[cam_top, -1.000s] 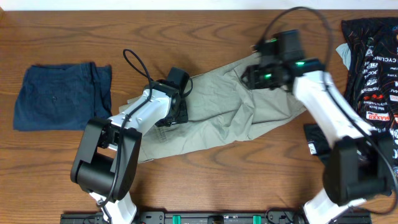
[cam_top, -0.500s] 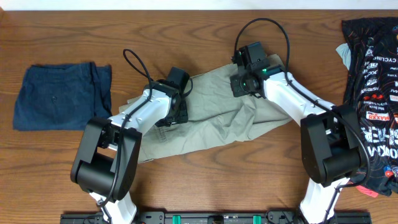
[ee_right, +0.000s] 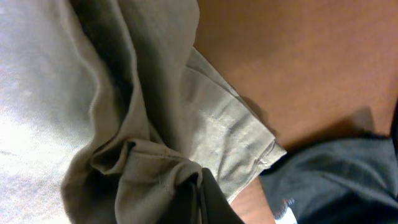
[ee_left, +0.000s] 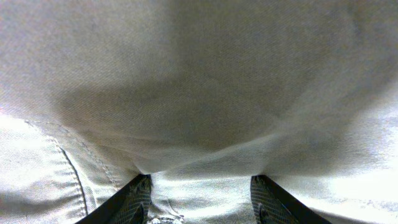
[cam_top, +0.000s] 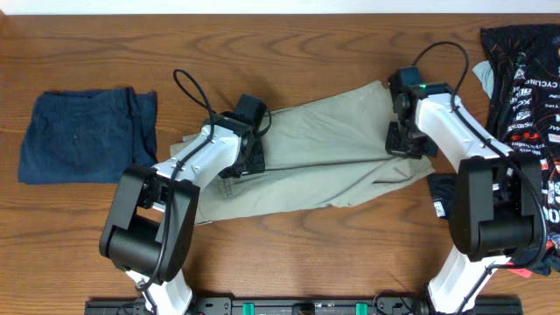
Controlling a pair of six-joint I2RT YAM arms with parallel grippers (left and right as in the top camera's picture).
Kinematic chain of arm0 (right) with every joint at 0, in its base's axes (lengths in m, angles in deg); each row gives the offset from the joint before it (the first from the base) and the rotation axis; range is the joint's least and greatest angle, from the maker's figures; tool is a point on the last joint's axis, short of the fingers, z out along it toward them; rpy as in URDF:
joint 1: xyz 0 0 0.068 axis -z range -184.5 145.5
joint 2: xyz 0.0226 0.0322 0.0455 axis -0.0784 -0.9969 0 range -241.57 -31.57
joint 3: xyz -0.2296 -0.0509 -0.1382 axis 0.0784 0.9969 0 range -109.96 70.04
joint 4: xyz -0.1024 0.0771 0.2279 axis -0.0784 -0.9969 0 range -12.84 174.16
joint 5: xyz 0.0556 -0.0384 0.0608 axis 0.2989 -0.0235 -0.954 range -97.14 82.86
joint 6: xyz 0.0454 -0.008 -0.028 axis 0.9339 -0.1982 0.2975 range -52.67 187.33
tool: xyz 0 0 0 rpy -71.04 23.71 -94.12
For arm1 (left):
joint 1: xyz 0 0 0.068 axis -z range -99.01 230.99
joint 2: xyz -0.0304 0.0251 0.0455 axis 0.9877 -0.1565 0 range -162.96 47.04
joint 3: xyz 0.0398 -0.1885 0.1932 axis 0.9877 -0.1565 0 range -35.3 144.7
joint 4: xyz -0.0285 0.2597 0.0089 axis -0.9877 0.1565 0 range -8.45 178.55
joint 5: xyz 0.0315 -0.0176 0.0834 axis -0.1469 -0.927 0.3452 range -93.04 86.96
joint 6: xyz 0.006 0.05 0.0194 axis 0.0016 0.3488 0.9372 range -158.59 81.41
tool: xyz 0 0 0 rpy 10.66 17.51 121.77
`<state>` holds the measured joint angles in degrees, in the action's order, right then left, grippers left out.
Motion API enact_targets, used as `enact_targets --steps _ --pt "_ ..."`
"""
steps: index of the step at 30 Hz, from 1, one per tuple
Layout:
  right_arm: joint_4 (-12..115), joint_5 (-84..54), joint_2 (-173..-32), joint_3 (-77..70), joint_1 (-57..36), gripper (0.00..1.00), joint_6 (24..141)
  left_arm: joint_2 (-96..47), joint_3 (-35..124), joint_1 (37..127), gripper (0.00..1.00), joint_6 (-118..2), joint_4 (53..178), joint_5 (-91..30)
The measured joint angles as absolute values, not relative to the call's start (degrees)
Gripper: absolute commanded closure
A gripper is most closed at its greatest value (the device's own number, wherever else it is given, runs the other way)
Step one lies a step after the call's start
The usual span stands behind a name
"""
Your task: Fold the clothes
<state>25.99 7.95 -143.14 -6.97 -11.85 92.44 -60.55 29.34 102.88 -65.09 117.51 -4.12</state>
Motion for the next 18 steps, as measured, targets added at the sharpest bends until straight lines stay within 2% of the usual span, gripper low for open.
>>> enact_targets --steps 2,3,6,18 --pt "25.2 8.4 -143.1 -7.0 -11.1 0.88 92.7 -60.5 29.3 102.9 0.46 -65.1 117.5 -4.1" --pt "24.9 8.8 -143.1 -7.0 -10.6 0.82 92.9 -60.5 29.3 102.9 0.47 -65.1 117.5 -4.1" --pt "23.0 10.4 -143.1 -7.0 -8.4 0.78 94.0 -60.5 29.3 102.9 0.46 -65.1 117.6 -4.1" --pt "20.0 7.9 -141.9 -6.7 -1.1 0.82 95.5 -60.5 29.7 102.8 0.46 -63.3 120.1 -4.2"
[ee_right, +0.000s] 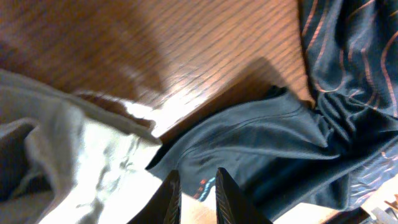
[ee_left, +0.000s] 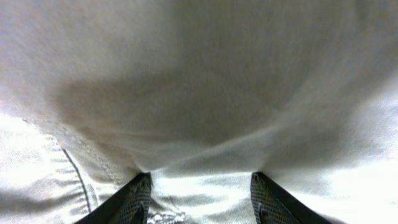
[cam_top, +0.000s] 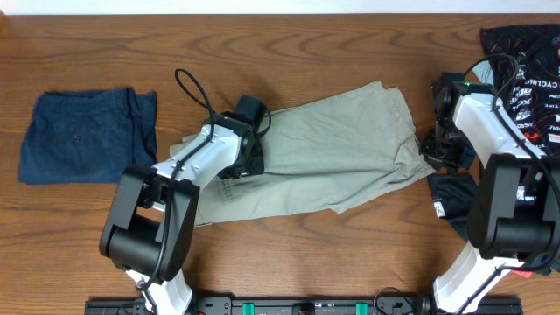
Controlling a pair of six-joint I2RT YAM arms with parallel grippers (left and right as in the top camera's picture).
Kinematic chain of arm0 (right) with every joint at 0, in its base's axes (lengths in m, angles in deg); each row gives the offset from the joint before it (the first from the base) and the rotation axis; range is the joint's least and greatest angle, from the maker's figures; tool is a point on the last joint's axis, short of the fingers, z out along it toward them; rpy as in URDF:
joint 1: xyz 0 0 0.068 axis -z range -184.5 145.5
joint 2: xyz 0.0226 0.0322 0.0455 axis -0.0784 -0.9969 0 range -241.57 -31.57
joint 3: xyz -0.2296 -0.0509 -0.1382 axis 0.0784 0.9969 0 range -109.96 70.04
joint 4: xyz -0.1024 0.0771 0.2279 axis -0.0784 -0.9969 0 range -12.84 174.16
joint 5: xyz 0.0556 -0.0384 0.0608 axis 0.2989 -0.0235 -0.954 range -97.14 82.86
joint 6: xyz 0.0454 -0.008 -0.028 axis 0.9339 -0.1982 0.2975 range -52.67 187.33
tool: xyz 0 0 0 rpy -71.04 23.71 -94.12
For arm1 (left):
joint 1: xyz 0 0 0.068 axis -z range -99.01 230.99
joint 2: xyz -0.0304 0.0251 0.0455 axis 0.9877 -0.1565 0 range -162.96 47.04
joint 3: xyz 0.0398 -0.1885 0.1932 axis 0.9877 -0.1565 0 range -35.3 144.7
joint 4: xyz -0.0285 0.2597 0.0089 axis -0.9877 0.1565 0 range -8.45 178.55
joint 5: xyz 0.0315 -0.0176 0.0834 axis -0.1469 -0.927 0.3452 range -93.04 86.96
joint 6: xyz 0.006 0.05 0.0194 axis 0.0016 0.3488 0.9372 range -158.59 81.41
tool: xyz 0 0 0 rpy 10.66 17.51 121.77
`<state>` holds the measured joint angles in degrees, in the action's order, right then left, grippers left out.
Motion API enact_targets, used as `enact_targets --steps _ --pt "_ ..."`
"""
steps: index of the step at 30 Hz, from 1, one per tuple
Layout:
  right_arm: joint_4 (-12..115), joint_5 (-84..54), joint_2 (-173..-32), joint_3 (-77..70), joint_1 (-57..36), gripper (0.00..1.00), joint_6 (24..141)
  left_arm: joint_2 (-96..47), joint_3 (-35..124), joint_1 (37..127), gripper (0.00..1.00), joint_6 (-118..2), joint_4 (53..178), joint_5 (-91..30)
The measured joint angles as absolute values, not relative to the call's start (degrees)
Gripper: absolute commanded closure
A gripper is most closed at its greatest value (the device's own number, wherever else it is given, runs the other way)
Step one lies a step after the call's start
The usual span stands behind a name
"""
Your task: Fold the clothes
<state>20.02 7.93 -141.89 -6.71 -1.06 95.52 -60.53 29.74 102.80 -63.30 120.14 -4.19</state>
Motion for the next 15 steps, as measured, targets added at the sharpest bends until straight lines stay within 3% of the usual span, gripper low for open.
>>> enact_targets --steps 3,10,15 --pt "22.5 4.7 -138.1 -6.6 -1.1 0.81 93.6 -59.6 29.8 102.6 0.45 -62.3 123.5 -4.2" --pt "31.3 -8.3 -124.8 -6.7 -1.3 0.58 83.8 -44.2 30.5 100.1 0.3 -60.7 126.3 -4.2" --pt "32.2 -11.9 -125.0 -6.8 -1.6 0.46 77.4 -35.2 31.5 97.6 0.29 -60.7 128.1 -4.1"
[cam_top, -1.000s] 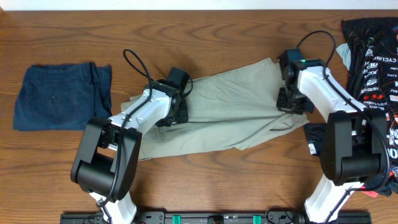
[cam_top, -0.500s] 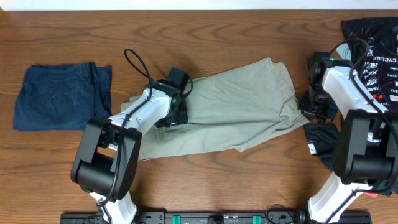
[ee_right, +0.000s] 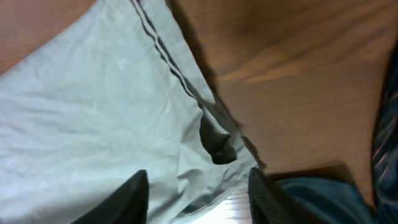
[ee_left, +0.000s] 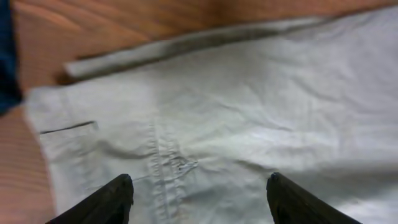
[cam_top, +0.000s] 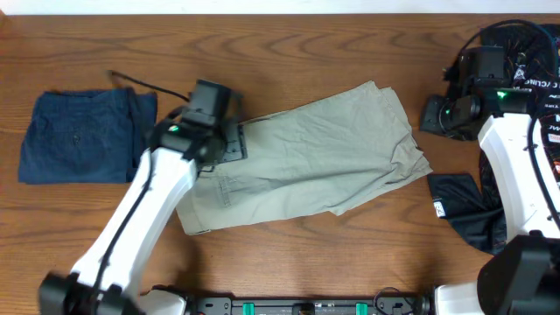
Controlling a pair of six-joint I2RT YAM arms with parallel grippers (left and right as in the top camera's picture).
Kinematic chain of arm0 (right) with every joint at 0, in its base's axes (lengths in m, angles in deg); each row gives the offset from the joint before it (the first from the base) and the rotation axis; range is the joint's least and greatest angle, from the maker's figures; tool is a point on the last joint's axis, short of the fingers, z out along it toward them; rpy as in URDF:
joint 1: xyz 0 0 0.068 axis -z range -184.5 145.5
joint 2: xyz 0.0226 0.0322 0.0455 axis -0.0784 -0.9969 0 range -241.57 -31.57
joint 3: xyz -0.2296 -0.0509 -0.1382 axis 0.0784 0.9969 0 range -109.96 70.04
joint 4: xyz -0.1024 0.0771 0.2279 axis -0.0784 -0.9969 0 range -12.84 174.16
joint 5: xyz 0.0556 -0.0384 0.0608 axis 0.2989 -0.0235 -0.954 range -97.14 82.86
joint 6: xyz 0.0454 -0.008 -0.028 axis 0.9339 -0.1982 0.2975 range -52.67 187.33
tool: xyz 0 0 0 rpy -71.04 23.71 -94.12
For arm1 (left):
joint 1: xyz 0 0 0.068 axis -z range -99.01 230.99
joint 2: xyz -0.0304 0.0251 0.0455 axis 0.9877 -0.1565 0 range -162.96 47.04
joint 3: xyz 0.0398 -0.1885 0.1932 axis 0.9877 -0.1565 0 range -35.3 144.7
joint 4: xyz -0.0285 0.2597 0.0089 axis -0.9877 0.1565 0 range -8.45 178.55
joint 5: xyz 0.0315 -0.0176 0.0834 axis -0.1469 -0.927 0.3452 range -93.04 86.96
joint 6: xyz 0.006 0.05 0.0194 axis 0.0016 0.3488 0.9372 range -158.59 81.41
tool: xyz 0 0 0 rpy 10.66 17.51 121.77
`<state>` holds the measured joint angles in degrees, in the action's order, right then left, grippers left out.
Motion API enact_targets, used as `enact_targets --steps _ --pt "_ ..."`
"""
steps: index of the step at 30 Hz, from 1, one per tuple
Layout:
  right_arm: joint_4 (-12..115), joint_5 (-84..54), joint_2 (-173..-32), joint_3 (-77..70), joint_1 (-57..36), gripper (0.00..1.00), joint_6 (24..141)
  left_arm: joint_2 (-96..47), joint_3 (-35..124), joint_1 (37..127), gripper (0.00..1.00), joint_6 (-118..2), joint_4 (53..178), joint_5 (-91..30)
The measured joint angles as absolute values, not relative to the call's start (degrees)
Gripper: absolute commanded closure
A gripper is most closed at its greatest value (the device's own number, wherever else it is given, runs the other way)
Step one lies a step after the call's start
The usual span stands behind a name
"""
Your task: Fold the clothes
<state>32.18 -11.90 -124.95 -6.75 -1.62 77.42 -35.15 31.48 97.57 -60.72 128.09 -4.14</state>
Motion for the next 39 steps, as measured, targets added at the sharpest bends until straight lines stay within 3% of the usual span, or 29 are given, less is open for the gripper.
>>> enact_targets --steps 3,5,12,19,31,39 --pt "32.2 -12.8 -127.9 -6.8 -1.7 0.47 74.7 -33.8 31.5 95.4 0.29 -60.8 130.9 -4.1" --pt "31.7 -13.2 -130.7 -6.8 -1.7 0.53 73.6 -34.1 31.5 93.4 0.27 -61.1 133.0 -4.1" --pt "29.3 -14.5 -139.7 -6.7 -1.9 0.54 72.2 -35.3 28.6 83.1 0.07 -65.6 135.6 -4.3" --pt "29.1 -12.4 -142.1 -6.7 -3.2 0.54 72.1 -41.1 24.4 75.8 0.05 -64.2 133.9 -10.8" --pt "28.9 -10.1 -142.5 -6.7 -3.0 0.56 72.6 -56.7 23.6 75.7 0.06 -54.4 131.9 -25.7" --pt "27.4 -11.5 -141.6 -9.1 -3.0 0.53 72.7 -58.3 24.4 77.1 0.06 -53.3 132.9 -26.6"
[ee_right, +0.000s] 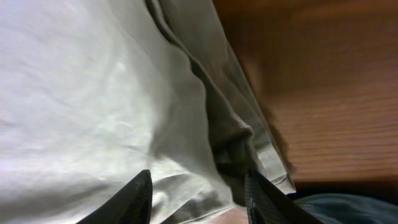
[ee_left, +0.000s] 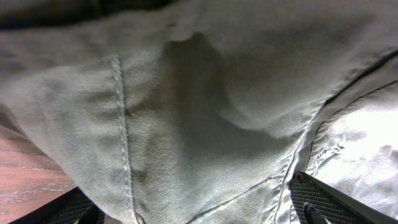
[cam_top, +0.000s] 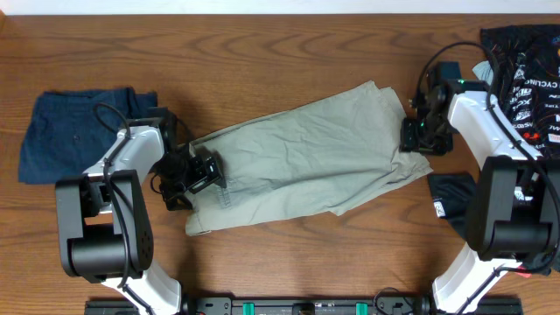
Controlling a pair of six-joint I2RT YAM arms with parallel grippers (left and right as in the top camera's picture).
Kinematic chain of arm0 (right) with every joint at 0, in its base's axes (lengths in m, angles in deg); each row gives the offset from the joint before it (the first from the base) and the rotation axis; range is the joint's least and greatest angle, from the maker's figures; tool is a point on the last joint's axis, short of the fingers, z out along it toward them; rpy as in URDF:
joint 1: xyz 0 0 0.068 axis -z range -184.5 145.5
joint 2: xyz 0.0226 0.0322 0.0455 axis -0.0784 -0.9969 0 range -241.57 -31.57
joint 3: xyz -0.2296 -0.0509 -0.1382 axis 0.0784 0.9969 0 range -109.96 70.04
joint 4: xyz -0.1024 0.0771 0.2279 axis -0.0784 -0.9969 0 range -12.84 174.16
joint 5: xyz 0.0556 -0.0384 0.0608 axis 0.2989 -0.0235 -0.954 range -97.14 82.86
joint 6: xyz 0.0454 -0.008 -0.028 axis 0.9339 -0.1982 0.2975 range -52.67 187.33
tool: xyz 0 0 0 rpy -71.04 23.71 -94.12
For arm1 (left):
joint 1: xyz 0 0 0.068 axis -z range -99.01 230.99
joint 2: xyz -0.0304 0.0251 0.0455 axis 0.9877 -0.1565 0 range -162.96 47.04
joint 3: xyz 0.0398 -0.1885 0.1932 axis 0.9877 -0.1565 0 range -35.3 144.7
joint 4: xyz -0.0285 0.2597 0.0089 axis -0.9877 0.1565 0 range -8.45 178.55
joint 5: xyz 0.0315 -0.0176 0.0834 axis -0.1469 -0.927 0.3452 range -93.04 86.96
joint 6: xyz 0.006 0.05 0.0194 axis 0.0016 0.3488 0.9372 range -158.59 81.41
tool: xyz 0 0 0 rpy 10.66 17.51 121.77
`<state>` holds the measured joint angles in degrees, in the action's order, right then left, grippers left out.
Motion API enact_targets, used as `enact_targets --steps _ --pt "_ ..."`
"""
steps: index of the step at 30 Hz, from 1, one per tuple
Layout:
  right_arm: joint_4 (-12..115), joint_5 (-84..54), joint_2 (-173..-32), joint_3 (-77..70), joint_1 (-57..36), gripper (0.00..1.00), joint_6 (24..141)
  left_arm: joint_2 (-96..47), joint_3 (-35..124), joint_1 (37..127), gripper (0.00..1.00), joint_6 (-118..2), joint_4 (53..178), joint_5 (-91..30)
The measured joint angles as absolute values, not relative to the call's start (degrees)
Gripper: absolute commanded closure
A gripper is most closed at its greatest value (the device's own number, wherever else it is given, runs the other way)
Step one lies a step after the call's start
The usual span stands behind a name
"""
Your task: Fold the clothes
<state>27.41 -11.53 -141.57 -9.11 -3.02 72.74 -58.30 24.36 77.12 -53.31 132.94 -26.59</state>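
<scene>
Khaki shorts [cam_top: 306, 153] lie spread at a slant across the middle of the table. My left gripper [cam_top: 188, 175] is down on their left end by the waistband. In the left wrist view it [ee_left: 199, 211] is open, fingers [ee_left: 323, 200] wide apart with seamed khaki cloth [ee_left: 186, 124] bulging between them. My right gripper [cam_top: 418, 136] is at the shorts' right end. In the right wrist view it [ee_right: 199, 200] is open, fingers [ee_right: 138, 199] apart astride a folded hem [ee_right: 230, 137].
A folded navy garment [cam_top: 79, 136] lies at the left, close behind my left arm. A black printed jersey [cam_top: 525, 79] fills the back right corner. A dark garment [cam_top: 464, 206] lies just right of the shorts' right end, also in the right wrist view [ee_right: 348, 211].
Both arms were raised above the shorts with open grippers. Now the left gripper is down on the left waistband end and the right gripper on the right hem, both open around cloth.
First my left gripper pressed on the shorts' left-middle and my right was shut on bunched cloth at their right end. Then the right was off the cloth beside the dark garment. Then both hung open above the shorts; now each is down at one end.
</scene>
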Motion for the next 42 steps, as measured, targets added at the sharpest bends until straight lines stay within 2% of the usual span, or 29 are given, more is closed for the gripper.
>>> enact_targets --steps 6,19,30,32,33,36,37,38,40,42 --pt "26.9 -11.9 -137.3 -10.5 -3.0 0.53 72.7 -57.7 24.3 77.5 0.06 -52.9 133.2 -25.4" --pt "26.3 -12.2 -137.0 -10.6 -3.0 0.52 72.7 -47.8 23.9 77.8 0.05 -57.5 133.7 -10.8" --pt "26.2 -12.3 -137.0 -10.6 -3.0 0.52 72.7 -47.2 13.0 77.7 0.07 -57.7 118.8 -18.7" --pt "26.2 -12.4 -137.0 -10.6 -3.0 0.51 72.7 -46.2 11.9 77.7 0.18 -57.7 116.8 -20.4" --pt "26.3 -12.5 -137.0 -10.6 -3.0 0.5 72.7 -45.9 11.5 77.7 0.29 -57.8 115.6 -21.4" --pt "26.9 -14.3 -137.0 -10.6 -3.1 0.49 72.1 -45.9 10.5 77.7 0.53 -56.5 112.7 -24.1" --pt "27.0 -15.0 -137.0 -10.6 -3.1 0.49 71.7 -46.1 10.4 77.7 0.62 -56.3 112.3 -24.7" --pt "27.2 -15.9 -137.0 -10.6 -3.2 0.47 71.2 -46.3 10.1 77.7 0.77 -55.7 111.5 -25.5" --pt "27.6 -17.0 -137.0 -10.6 -3.7 0.44 70.5 -46.8 9.6 77.7 0.94 -55.0 110.5 -26.5" --pt "27.9 -17.8 -137.0 -10.6 -4.4 0.44 70.0 -47.3 9.5 77.8 0.94 -54.8 110.4 -27.5"
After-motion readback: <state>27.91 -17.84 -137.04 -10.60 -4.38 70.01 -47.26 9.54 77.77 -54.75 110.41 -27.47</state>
